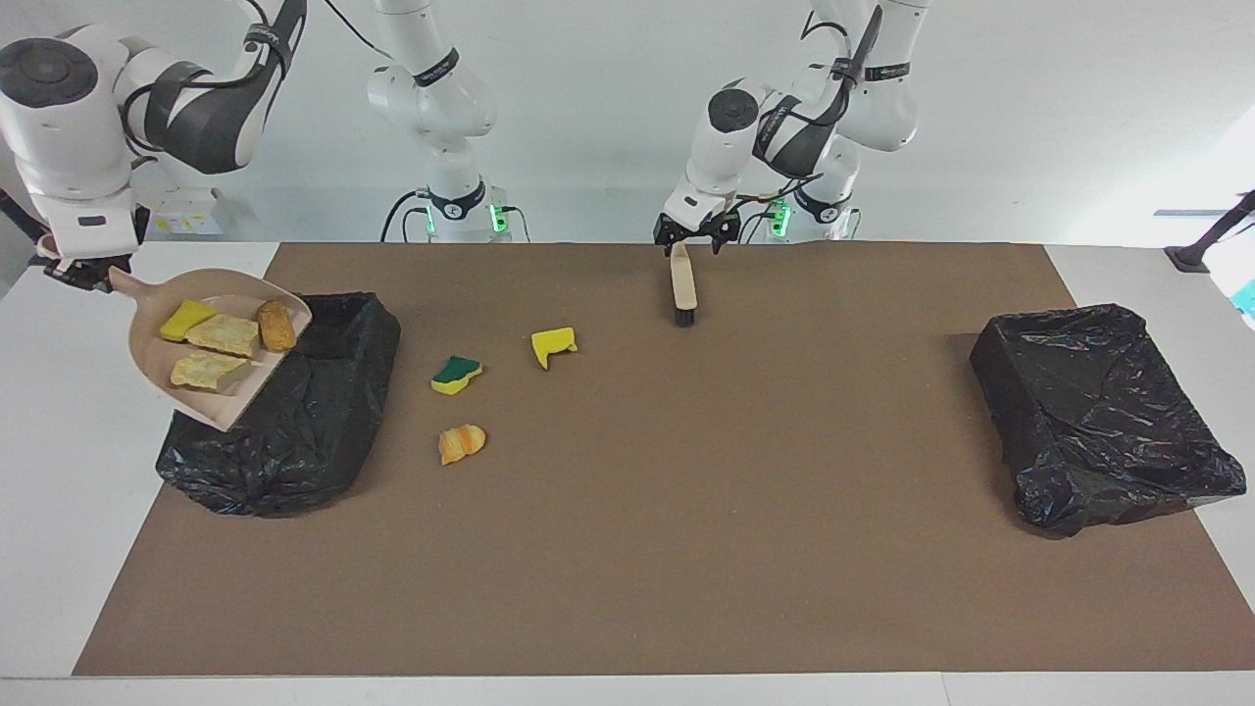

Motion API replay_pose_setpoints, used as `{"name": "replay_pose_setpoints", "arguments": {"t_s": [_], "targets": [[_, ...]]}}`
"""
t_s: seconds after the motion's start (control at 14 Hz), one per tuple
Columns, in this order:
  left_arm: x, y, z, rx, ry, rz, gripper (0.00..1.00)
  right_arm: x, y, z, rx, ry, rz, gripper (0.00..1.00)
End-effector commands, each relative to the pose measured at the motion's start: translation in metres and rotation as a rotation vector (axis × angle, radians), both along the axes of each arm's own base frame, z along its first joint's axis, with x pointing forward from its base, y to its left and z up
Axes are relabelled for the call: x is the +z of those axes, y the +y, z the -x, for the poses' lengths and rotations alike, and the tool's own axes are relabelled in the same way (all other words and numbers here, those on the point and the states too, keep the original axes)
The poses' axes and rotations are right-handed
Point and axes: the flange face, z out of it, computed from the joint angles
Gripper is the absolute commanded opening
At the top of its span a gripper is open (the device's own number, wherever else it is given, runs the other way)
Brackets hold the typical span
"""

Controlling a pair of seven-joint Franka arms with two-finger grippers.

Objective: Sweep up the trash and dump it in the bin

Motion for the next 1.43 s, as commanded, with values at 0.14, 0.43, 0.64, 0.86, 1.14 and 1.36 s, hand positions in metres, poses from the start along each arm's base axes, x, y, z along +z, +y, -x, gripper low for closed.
{"name": "replay_pose_setpoints", "arguments": {"t_s": [0.14,0.43,0.64,0.86,1.14,1.36], "targets": [[0.101,0.071,-0.104,-0.031,-0.022,0.000,1.00,0.003,0.026,0.019,-0.079,0.020,0.143,0.00],[0.183,0.130,-0.142,-0.165,-0.083,-0.064,1.00,0.017,0.041,0.014,0.001,0.066,0.197,0.00],[0.255,0.183,-0.153,-0.241,-0.087,-0.055,1.00,0.028,0.051,0.008,0.049,0.063,0.255,0.00],[0.287,0.214,-0.162,-0.294,-0.084,-0.094,1.00,0.037,0.055,0.006,0.074,0.065,0.274,0.00],[0.308,0.225,-0.203,-0.267,-0.065,-0.100,1.00,0.066,0.070,0.003,0.158,0.068,0.396,0.00],[0.306,0.232,-0.218,-0.250,-0.074,-0.098,1.00,0.076,0.087,-0.002,0.209,0.074,0.481,0.00]]}}
